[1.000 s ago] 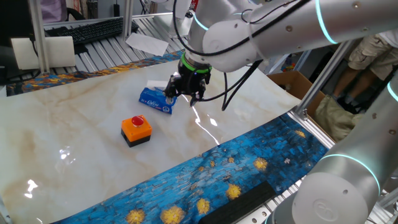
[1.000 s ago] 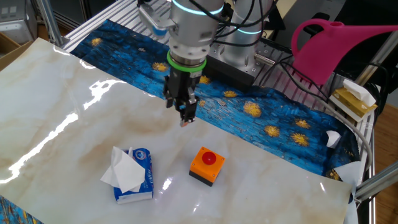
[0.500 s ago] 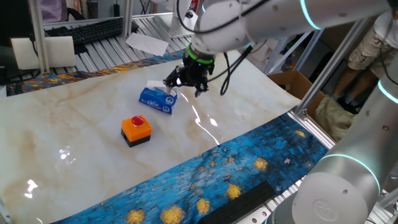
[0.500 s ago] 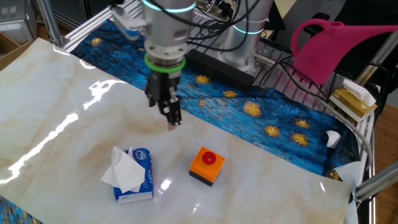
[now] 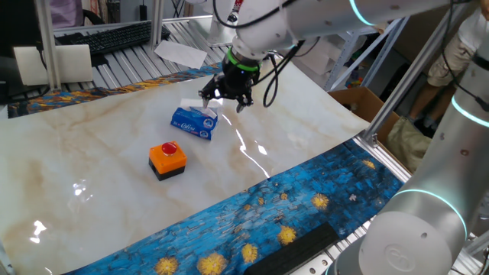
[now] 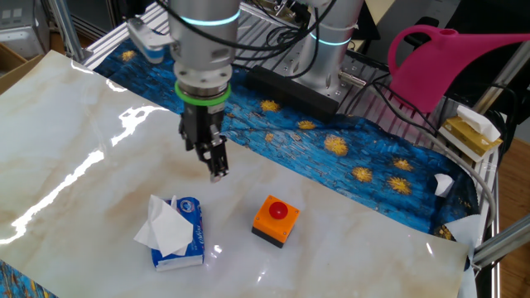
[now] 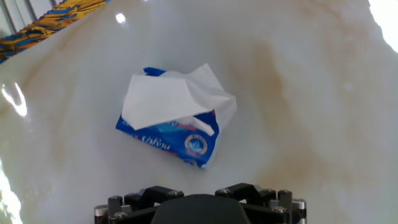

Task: Pull out a napkin

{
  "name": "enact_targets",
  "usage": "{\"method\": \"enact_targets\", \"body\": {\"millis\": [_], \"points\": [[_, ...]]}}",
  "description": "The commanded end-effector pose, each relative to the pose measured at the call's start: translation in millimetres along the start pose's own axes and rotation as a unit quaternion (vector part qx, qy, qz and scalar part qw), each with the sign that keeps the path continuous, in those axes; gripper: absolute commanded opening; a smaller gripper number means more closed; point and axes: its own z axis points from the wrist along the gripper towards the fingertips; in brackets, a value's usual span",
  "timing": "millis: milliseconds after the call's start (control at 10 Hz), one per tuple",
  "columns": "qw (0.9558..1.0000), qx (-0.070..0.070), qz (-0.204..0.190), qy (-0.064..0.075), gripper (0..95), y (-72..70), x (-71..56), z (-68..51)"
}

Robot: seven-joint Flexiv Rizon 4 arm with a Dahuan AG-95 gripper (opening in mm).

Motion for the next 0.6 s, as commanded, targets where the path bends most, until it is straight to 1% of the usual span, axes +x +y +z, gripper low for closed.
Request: {"method": "enact_targets", "body": {"millis": [100, 400, 600], "points": [[1.0, -0.004, 0.003, 0.003, 95.0, -0.2, -11.6, 4.0], [1.0, -0.005, -0.003, 0.005, 95.0, -2.4, -32.5, 11.4], [0.9999, -0.009, -0.002, 0.007, 95.0, -4.3, -42.3, 13.8]]}}
